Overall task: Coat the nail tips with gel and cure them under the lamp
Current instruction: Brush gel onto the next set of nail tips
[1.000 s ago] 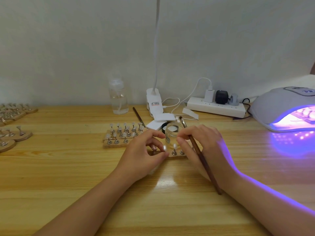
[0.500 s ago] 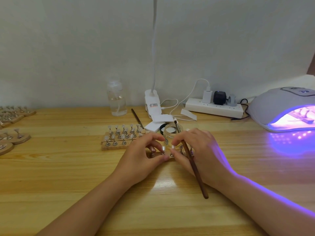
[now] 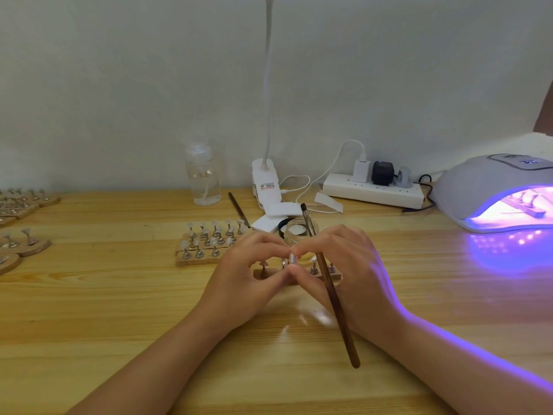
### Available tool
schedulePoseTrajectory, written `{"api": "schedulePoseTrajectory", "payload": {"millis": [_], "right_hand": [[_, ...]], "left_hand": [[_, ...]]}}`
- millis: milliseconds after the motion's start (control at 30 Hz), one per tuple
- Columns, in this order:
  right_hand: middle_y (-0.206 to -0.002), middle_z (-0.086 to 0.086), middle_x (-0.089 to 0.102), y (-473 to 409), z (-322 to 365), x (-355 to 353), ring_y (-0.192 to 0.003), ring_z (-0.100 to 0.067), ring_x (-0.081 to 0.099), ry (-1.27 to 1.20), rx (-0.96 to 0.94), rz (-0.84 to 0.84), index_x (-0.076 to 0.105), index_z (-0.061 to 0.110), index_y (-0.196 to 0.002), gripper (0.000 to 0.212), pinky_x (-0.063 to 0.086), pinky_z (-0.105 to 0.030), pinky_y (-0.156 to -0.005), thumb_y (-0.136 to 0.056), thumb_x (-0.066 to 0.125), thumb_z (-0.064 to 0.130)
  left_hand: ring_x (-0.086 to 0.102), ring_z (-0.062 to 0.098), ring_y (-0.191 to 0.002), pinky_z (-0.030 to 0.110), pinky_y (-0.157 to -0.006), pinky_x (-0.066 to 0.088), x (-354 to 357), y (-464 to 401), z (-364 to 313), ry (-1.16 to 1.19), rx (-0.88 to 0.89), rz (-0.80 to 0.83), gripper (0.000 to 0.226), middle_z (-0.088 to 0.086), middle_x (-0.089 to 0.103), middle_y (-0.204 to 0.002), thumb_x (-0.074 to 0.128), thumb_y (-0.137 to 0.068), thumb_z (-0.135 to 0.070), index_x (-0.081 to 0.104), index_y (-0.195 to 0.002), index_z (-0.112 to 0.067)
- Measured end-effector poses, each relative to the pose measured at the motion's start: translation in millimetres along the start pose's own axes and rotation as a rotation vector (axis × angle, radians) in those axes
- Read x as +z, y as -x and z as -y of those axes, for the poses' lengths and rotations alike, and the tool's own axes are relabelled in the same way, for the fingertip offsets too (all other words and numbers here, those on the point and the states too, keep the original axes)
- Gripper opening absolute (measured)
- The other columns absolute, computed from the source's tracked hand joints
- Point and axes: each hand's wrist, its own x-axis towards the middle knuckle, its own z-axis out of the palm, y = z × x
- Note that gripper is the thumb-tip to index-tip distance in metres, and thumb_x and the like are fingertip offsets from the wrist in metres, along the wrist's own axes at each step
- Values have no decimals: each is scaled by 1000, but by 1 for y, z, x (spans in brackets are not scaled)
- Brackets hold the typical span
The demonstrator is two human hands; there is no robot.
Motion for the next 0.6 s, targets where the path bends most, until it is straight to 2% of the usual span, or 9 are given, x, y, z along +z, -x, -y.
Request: {"api": "schedulePoseTrajectory", "payload": {"millis": [67, 133, 200, 267, 333, 400, 467, 600], "right_hand": [[-81, 4, 65, 0, 1, 1, -84, -5, 55, -11, -1, -2, 67, 12, -88, 19, 36, -20, -86, -77, 66, 27], [-84, 6, 65, -1, 2, 1, -83, -4, 56, -35, 34, -21, 66, 13, -91, 21, 38, -20, -86, -80, 64, 31], [-88, 9, 65, -2, 4, -1, -82, -5, 59, -108, 141, -54, 64, 18, -97, 24, 43, -23, -83, -89, 52, 37], [-88, 13, 67, -4, 4, -6, -74, -3, 61, -278, 289, -77, 61, 28, -99, 30, 49, -27, -71, -94, 36, 43], [-67, 11, 66, -10, 3, -12, -56, 0, 56, -482, 469, -119, 61, 32, -98, 37, 47, -20, -58, -92, 28, 49], [-48, 5, 52, -20, -3, -17, -45, 1, 46, -572, 651, -177, 66, 31, -94, 43, 39, -10, -56, -86, 29, 51], [-44, 8, 41, -33, -10, -21, -44, 1, 40, -526, 733, -163, 70, 29, -83, 43, 33, -6, -50, -84, 34, 52], [-48, 10, 53, -59, -31, -24, -43, 5, 47, -382, 722, 59, 64, 28, -74, 23, 34, -5, -47, -91, 51, 37]], "left_hand": [[58, 16, -91, 39, -81, 46, 1, 0, 0, -6, 49, -12, 21, -3, 66, -88, 65, -71, -28, 73, -85, -15], [58, 13, -87, 36, -77, 46, 1, 1, 0, 3, 69, -42, 16, -6, 66, -85, 65, -72, -26, 72, -85, -19], [57, 11, -84, 34, -74, 47, 1, 0, 2, 21, 57, -89, 13, -7, 66, -82, 67, -71, -25, 72, -82, -21], [59, 9, -83, 33, -75, 48, 1, 0, 3, 46, 27, -125, 10, -6, 67, -79, 68, -69, -25, 73, -78, -22], [61, 7, -81, 32, -76, 48, -1, 0, 3, 75, 15, -152, 7, -6, 69, -78, 69, -68, -26, 73, -74, -26], [61, 6, -80, 30, -75, 47, -1, 0, 3, 70, 6, -157, 7, -10, 68, -82, 68, -68, -29, 71, -75, -31], [61, 7, -80, 29, -76, 47, -2, 0, 3, 73, -12, -163, 4, -13, 68, -84, 68, -67, -33, 69, -71, -34], [61, 11, -81, 30, -76, 48, -2, 0, 4, 71, -46, -184, 8, -13, 68, -83, 68, -66, -36, 67, -74, -38]]}}
